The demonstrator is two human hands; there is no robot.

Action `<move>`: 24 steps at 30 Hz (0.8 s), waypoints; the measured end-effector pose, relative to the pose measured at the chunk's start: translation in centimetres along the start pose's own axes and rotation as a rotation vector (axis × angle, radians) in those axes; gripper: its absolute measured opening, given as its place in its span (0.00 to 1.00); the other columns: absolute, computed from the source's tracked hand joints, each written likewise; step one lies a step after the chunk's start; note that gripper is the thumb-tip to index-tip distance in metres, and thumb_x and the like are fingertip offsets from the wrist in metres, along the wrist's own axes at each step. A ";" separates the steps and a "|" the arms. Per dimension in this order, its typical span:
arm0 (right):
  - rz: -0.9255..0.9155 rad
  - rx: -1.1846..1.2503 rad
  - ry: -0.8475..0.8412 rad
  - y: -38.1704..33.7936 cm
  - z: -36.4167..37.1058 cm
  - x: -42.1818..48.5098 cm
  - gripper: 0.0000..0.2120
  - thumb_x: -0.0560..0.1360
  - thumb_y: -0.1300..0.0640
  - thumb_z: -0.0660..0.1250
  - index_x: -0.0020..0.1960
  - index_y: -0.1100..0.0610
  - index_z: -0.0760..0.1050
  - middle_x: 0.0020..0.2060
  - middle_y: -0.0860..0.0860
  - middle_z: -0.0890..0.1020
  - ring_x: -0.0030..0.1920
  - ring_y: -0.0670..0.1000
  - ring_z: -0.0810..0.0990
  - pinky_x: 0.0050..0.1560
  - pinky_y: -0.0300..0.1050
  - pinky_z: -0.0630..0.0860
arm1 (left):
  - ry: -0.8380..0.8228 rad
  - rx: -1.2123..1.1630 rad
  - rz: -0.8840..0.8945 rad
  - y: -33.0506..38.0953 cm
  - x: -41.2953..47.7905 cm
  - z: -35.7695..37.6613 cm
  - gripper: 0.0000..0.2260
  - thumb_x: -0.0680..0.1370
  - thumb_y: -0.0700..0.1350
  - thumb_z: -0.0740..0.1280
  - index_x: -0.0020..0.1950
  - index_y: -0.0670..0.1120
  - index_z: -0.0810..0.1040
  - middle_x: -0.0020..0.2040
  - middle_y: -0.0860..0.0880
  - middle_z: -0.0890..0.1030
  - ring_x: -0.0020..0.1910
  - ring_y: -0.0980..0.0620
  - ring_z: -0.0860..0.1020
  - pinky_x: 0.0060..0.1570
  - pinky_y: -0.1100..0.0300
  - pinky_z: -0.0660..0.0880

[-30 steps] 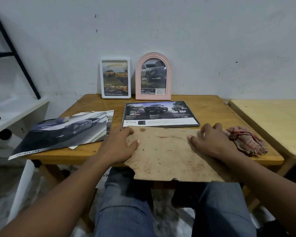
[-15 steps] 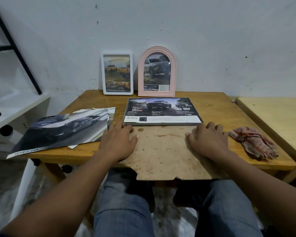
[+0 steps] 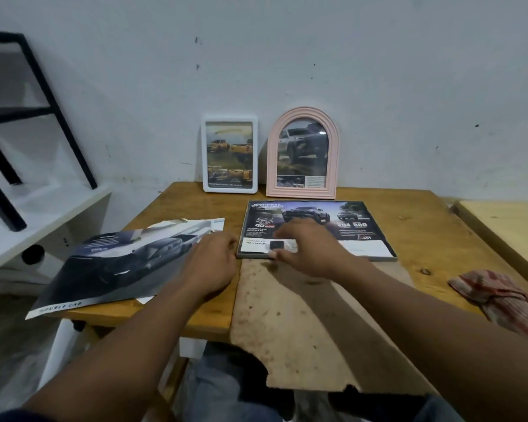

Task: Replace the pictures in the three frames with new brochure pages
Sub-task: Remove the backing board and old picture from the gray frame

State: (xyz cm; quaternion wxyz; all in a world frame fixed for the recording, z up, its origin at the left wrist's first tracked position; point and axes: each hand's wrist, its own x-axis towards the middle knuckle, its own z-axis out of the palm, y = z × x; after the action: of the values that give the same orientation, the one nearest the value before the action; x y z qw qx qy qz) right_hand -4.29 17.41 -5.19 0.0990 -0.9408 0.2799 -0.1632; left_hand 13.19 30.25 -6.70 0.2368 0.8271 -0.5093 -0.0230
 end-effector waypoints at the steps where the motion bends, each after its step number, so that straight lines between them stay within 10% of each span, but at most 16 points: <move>1: -0.029 0.018 -0.015 -0.7 0.6 1.0 0.19 0.76 0.41 0.69 0.63 0.48 0.78 0.61 0.48 0.79 0.61 0.52 0.74 0.60 0.54 0.74 | -0.025 0.010 0.024 -0.2 0.3 -0.1 0.17 0.80 0.42 0.66 0.69 0.53 0.77 0.66 0.48 0.80 0.63 0.48 0.78 0.58 0.51 0.80; 18: 0.149 0.585 -0.041 -1.9 4.0 4.0 0.07 0.71 0.52 0.78 0.40 0.54 0.83 0.41 0.53 0.85 0.41 0.54 0.84 0.31 0.45 0.81 | 0.039 0.124 0.220 -3.2 2.5 0.5 0.19 0.78 0.40 0.66 0.66 0.56 0.82 0.60 0.52 0.83 0.58 0.51 0.79 0.55 0.49 0.80; 24: 0.069 0.382 0.133 -1.6 3.6 4.3 0.08 0.81 0.49 0.65 0.50 0.51 0.80 0.44 0.48 0.82 0.45 0.47 0.79 0.46 0.50 0.80 | 0.132 0.240 0.240 -3.6 2.7 0.5 0.15 0.78 0.44 0.68 0.64 0.55 0.83 0.56 0.53 0.85 0.54 0.53 0.78 0.53 0.54 0.79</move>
State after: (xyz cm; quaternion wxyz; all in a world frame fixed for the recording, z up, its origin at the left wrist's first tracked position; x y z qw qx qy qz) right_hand 1.19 16.69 -7.00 0.2625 -0.8819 0.2820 -0.2716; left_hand 17.33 29.12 -8.12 0.1704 0.7825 -0.5867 0.1203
